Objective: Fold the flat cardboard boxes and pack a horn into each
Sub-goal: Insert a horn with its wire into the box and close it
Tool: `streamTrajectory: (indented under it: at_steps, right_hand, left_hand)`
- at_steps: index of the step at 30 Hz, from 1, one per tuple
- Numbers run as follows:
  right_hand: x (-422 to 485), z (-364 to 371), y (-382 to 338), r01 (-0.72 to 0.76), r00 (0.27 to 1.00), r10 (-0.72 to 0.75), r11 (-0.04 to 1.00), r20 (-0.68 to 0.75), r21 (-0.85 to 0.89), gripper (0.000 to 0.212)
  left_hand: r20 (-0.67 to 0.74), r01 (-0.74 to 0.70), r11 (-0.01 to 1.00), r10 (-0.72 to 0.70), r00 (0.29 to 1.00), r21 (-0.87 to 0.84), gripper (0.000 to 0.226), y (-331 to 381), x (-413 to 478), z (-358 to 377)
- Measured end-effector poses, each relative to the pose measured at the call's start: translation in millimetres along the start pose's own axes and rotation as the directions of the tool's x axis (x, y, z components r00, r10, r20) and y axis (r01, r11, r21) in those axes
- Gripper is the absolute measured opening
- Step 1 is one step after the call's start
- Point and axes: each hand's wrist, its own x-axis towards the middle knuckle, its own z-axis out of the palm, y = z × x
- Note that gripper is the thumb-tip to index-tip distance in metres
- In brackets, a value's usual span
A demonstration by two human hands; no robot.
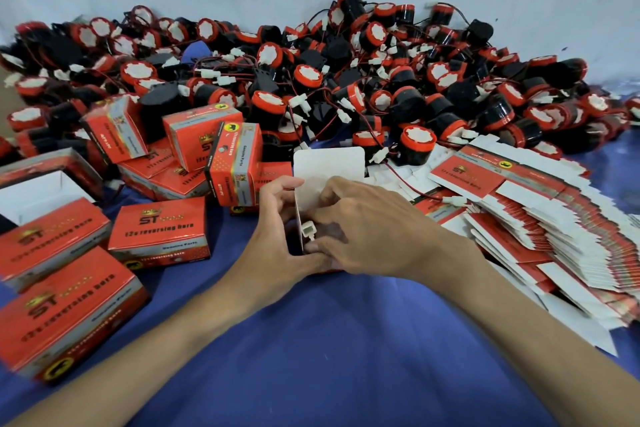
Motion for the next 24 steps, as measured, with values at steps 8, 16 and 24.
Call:
streamTrajectory:
  at_steps: [8,16,24]
  right_hand:
    - [0,2,3,0.098,0.995,-0.098,0.994,0.002,-0.048,0.032]
    - [-5,4,9,0.178,0.984,-0.178,0.983,0.028,-0.034,0.03]
    - [-5,-2,14,0.24,0.97,-0.232,0.964,-0.079,0.118,0.015]
  left_hand:
    - [0.079,-0.025,0.999,0.023,0.997,0.035,0.092,2,0,-6]
    - [0.116,-0.007,1.0,0.008,0.993,-0.005,0.055,3,-3,-5]
    - [0.114,-0.038,0.998,0.042,0.993,-0.042,0.034,-2,-3,-7]
